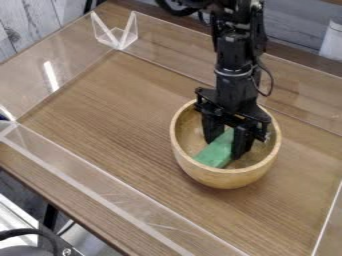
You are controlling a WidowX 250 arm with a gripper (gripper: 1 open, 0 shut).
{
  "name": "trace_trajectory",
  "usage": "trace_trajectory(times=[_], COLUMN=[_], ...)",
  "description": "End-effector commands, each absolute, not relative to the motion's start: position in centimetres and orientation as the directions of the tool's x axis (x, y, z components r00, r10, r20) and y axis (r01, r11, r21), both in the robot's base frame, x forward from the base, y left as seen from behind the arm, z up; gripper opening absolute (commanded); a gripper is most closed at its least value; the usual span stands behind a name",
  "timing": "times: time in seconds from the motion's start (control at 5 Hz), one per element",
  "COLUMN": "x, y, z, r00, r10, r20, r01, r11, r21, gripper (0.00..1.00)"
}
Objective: Remove the green block from inside the brown bowl and put it on the table
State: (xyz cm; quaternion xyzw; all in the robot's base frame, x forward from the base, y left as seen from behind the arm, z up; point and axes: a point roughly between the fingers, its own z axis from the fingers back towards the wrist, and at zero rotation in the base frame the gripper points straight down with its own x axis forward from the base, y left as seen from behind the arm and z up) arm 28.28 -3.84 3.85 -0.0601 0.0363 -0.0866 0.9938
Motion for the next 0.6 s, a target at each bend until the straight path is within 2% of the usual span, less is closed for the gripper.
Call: trace_trajectory(times=[0.0,0.2,0.4], x=[29.2,29.2,29.2], y=[-3.3,-2.8,-1.5], z=[6.2,7.4,9.6], r00=[0.986,0.987,0.989], r10=[-0.164,-0.156,-0.129], r20=[0.007,0.025,0.068], r01=[0.164,0.158,0.136], r11=[0.979,0.98,0.984], r21=[-0.121,-0.121,-0.115], gripper=[0.0,0.0,0.0])
